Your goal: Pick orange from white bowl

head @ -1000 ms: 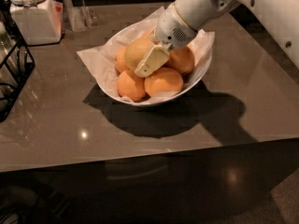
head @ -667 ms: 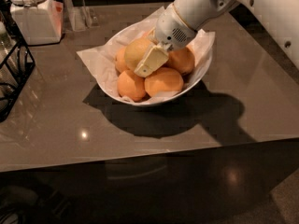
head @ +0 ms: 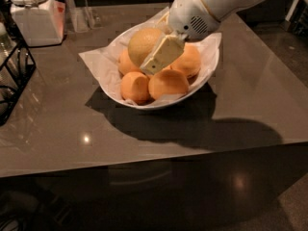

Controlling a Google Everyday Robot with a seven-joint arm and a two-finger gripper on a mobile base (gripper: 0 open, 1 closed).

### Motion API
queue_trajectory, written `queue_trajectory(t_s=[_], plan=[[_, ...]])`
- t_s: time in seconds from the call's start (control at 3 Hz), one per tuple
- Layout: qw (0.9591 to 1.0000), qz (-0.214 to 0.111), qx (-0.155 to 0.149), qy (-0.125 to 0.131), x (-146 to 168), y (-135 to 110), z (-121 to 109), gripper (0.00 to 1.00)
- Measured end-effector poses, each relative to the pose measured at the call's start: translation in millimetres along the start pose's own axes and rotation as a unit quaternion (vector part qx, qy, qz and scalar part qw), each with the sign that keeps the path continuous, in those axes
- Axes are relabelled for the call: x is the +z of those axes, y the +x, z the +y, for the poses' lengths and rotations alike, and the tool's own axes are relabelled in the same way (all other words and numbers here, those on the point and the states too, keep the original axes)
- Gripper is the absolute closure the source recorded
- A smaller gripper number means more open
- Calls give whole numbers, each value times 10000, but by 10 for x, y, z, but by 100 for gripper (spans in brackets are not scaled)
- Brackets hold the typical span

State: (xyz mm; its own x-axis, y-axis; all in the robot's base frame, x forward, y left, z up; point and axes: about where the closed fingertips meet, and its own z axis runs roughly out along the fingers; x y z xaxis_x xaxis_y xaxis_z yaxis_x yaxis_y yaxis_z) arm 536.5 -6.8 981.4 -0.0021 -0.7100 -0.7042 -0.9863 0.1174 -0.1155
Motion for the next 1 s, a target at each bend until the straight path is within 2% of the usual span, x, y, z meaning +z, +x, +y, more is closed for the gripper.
queue_trajectory(t_s=[0.33, 0.67, 1.0], plan=[[9982, -362, 59, 473, -371, -80, 318, 100], [9928, -756, 296, 884, -563, 42, 626, 100], [9866, -944, 433, 1255, -766, 143, 878, 100]])
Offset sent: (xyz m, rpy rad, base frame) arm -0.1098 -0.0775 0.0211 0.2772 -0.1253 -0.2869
